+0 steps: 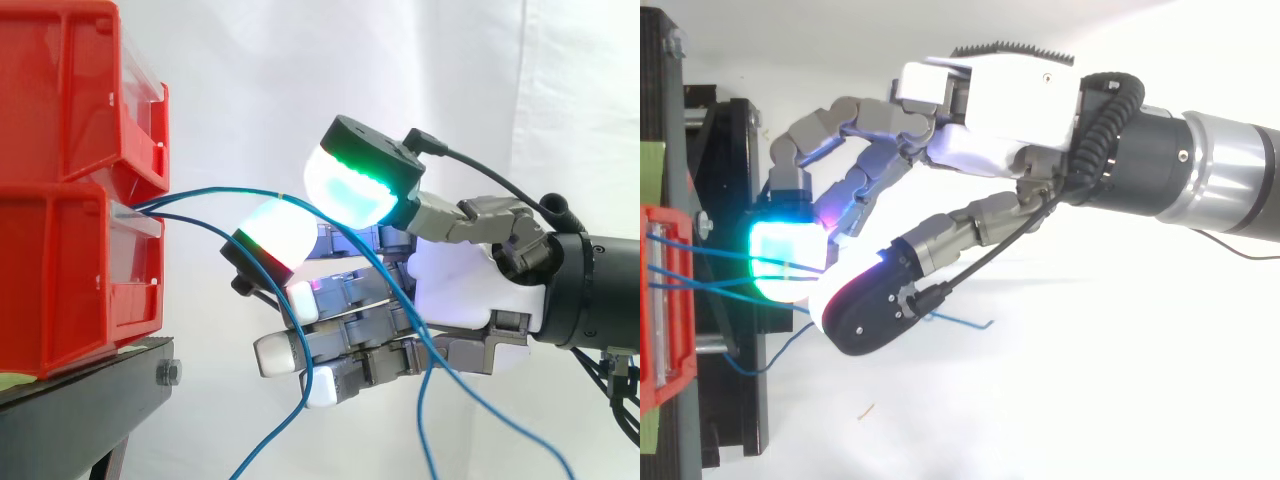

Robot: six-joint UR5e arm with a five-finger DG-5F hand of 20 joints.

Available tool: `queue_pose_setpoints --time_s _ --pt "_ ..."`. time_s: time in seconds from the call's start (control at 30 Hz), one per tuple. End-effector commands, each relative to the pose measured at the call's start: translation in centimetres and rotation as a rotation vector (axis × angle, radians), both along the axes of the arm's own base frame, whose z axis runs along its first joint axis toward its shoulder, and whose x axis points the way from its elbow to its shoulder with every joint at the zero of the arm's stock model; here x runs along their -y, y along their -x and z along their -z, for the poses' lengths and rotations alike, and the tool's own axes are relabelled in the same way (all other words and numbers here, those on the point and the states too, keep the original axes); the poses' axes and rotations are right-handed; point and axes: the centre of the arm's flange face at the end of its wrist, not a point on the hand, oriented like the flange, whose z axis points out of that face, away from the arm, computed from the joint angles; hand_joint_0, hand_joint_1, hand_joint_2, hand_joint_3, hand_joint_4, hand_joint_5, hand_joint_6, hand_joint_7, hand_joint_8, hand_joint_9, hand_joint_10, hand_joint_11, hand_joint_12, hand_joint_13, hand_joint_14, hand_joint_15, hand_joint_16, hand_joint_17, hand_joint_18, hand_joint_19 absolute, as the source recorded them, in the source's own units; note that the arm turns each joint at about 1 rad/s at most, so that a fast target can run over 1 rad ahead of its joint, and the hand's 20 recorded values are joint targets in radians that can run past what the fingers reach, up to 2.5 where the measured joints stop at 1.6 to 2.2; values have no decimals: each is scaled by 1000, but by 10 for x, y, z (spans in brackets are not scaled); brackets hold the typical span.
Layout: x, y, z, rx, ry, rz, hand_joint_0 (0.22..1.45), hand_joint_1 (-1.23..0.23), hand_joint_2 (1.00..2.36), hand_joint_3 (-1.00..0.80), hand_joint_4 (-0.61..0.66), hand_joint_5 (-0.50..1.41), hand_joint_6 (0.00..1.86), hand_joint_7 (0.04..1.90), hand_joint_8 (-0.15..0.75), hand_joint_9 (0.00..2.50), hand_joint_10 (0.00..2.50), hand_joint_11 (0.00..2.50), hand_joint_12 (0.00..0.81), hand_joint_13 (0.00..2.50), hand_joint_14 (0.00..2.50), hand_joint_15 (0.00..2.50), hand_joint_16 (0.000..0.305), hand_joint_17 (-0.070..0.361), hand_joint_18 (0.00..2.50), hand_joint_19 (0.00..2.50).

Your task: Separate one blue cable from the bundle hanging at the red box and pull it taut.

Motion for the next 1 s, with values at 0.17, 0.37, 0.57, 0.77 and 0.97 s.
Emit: queue_pose_setpoints --time_s 0.17,0.37,0.57,0.77,0.97 --pt "0 0 -1 2 1 0 620 -660 1005 -427 154 -161 838 1067 370 866 17 766 413 828 15 472 52 116 853 460" --pt "0 0 1 -1 1 0 617 -768 1016 -191 131 -182 873 1084 382 849 15 775 426 828 15 473 55 123 879 449" --pt "-3 0 0 0 3 -3 614 -804 1017 -106 122 -189 878 1077 385 843 13 752 431 826 15 468 57 128 894 437" --pt "-3 0 0 0 3 -3 619 -713 1005 -64 183 -186 837 1027 400 840 12 665 464 832 13 453 65 145 932 428" --pt "-4 -1 0 0 4 -4 634 -624 1000 -51 225 -178 803 967 402 815 12 661 472 808 14 452 66 148 909 429"
